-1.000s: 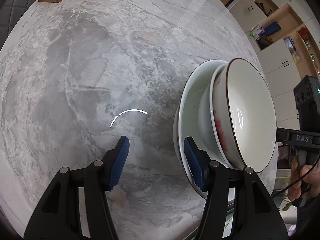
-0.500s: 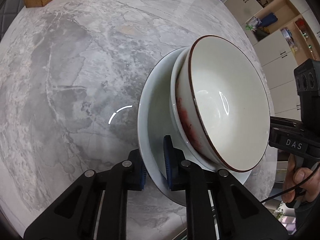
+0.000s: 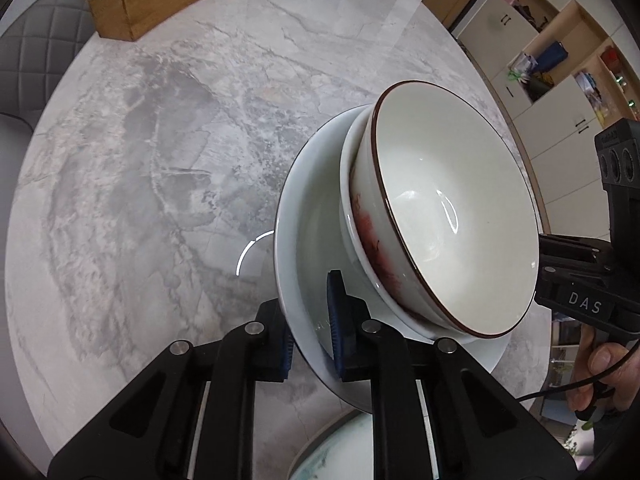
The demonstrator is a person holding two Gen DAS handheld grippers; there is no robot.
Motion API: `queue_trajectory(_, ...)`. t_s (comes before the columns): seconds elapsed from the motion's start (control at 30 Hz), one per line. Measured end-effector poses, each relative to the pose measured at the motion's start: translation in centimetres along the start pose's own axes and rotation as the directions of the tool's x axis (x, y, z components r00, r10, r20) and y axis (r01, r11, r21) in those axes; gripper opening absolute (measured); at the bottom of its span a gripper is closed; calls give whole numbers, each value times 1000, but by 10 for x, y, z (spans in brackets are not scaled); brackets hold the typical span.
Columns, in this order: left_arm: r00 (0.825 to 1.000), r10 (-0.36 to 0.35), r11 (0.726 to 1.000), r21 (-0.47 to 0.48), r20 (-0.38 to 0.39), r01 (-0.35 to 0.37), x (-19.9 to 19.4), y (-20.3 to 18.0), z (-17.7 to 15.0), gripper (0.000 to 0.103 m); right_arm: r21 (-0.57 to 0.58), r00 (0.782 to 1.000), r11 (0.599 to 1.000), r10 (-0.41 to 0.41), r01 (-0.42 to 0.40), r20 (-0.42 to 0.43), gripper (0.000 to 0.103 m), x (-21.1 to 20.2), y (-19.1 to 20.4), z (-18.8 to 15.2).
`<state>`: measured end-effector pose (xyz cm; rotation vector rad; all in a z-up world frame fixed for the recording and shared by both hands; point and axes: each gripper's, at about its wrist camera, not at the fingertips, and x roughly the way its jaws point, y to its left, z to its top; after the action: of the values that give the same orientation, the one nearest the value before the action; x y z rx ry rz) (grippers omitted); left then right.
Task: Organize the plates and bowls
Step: 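Carry the tilted stack with both grippers onto the teal floral plate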
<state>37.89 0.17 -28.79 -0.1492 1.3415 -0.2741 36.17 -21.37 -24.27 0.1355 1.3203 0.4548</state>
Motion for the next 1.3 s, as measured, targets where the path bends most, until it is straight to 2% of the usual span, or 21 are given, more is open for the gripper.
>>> queue_trajectory(0.17, 1000, 0, 1000, -12, 12, 0, -38, -10, -32, 12, -41, 1000, 999, 18, -18, 3, 14, -27, 16, -22)
queue_trajectory(0.37, 1000, -25, 1000, 12, 3, 25, -66, -17, -86, 13, -35, 1000, 999, 3, -4, -11, 14, -41, 31, -74)
queue_trajectory(0.57, 999, -49, 998, 45, -24, 50, -68, -22, -138, 13, 10, 999, 999, -32, 32, -23, 15, -45, 45, -131)
queue_trajectory(0.8, 995, -66, 996, 57, -70, 70, -53, -19, -186, 13, 52, 997, 996, -66, 68, -38, 15, -37, 48, -170)
queue_trajectory(1.03, 992, -69, 996, 54, -108, 75, -35, -16, -207, 13, 62, 995, 993, -96, 99, -39, 15, -23, 47, -187)
queue_trajectory(1.3, 993, -66, 993, 86, -103, 75, -29, -21, -206, 13, 76, 992, 990, -112, 116, -49, 15, -12, 39, -187)
